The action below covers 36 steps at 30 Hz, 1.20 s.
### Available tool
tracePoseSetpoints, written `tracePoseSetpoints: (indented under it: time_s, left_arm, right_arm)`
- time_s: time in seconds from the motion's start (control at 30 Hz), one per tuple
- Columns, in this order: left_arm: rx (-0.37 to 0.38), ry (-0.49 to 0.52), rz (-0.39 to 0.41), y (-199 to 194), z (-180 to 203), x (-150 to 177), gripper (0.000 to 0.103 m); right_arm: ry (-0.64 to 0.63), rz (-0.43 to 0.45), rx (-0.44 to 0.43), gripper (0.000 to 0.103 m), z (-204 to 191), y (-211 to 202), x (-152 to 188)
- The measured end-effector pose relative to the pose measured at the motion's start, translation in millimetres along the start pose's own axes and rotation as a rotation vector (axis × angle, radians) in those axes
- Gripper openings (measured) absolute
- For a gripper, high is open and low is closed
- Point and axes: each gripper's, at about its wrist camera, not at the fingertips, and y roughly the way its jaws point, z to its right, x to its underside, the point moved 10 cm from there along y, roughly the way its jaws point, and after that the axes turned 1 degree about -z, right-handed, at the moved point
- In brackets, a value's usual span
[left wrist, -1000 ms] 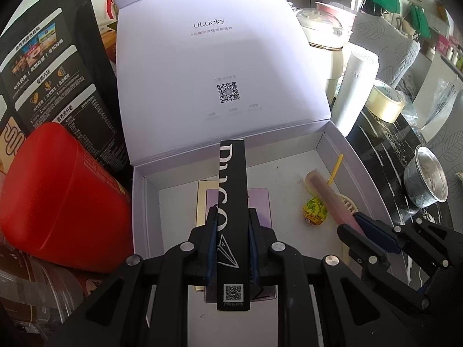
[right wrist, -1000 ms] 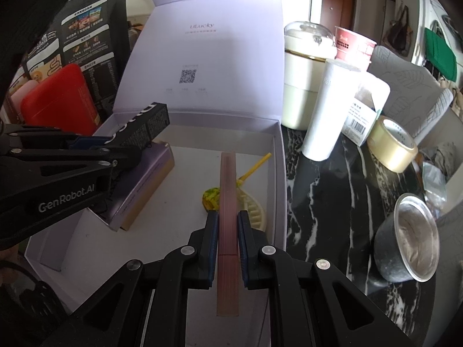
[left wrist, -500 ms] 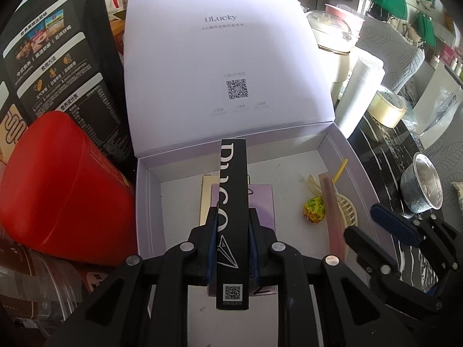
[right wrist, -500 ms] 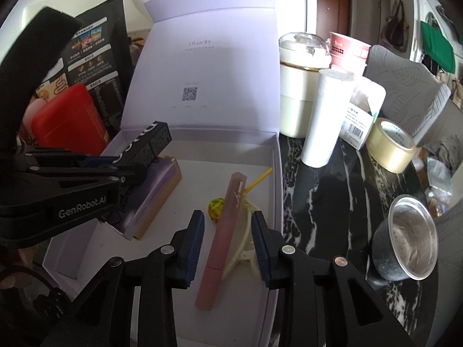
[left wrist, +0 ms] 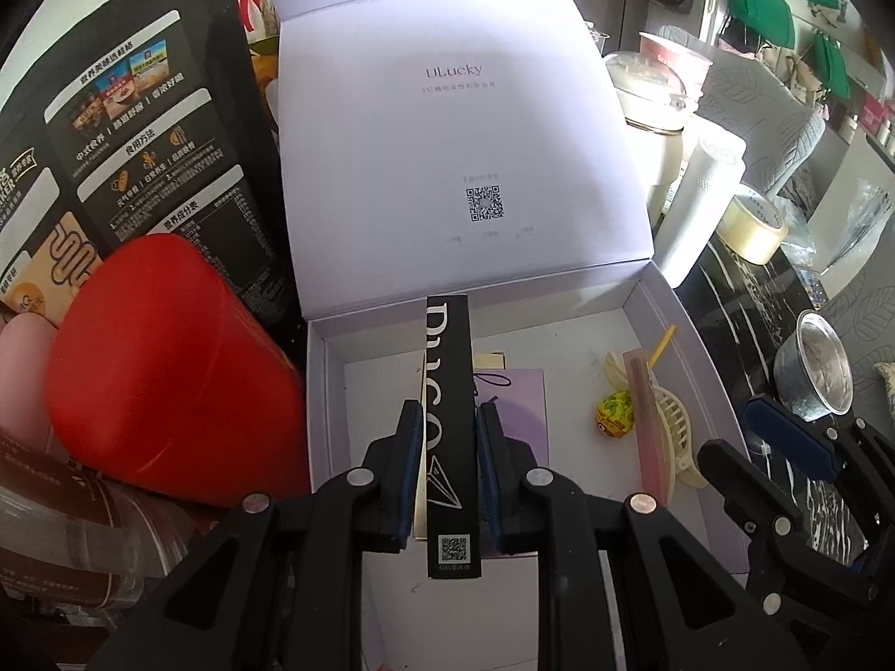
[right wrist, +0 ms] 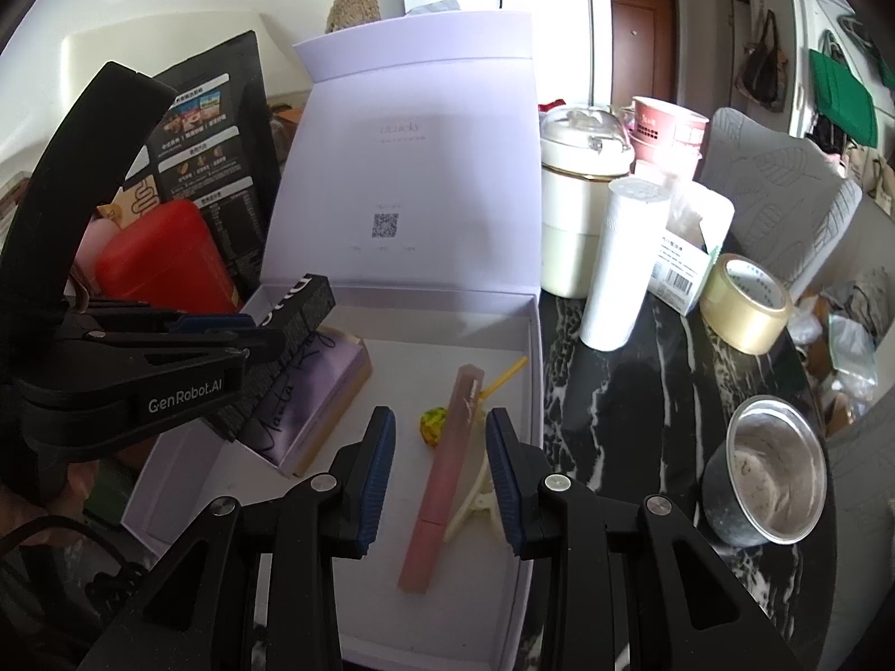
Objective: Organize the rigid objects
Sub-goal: 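Open the right tool to release the pink comb while the left tool lowers the black box, then withdraw both tools from the white box toward the two scrunchies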
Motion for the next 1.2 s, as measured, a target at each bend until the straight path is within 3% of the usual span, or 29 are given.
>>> tracePoseSetpoints:
  time_s: [0.03, 0.07, 0.1, 0.13, 0.73, 1.2]
  left_arm:
    - [0.001, 0.001, -0.003, 0, 0, 0, 0.046]
    - [0.004, 0.003, 0.000, 0, 1, -1, 0.084]
    - [0.006, 0.003, 0.009, -1, 1, -2, 0.099]
    - [0.008, -0.002, 0.032, -5, 1, -5, 0.103]
    - [0.017, 0.011, 0.086, -43, 5, -2, 0.103]
    - [0.020, 0.028, 0.227, -119, 15, 2, 0.103]
  right_arm:
    - [0.002, 0.004, 0.000, 0.034, 0, -2, -1]
    - [0.002, 0.007, 0.001, 0.034, 0, -3, -3]
    - [0.001, 0.010, 0.001, 0.034, 0, -4, -3]
    - [0.001, 0.015, 0.001, 0.033, 0, -6, -4]
    - [0.017, 0.053, 0.032, 0.033, 9, -38, -11]
    - [0.015, 0.129, 0.090, 0.037, 11, -102, -16]
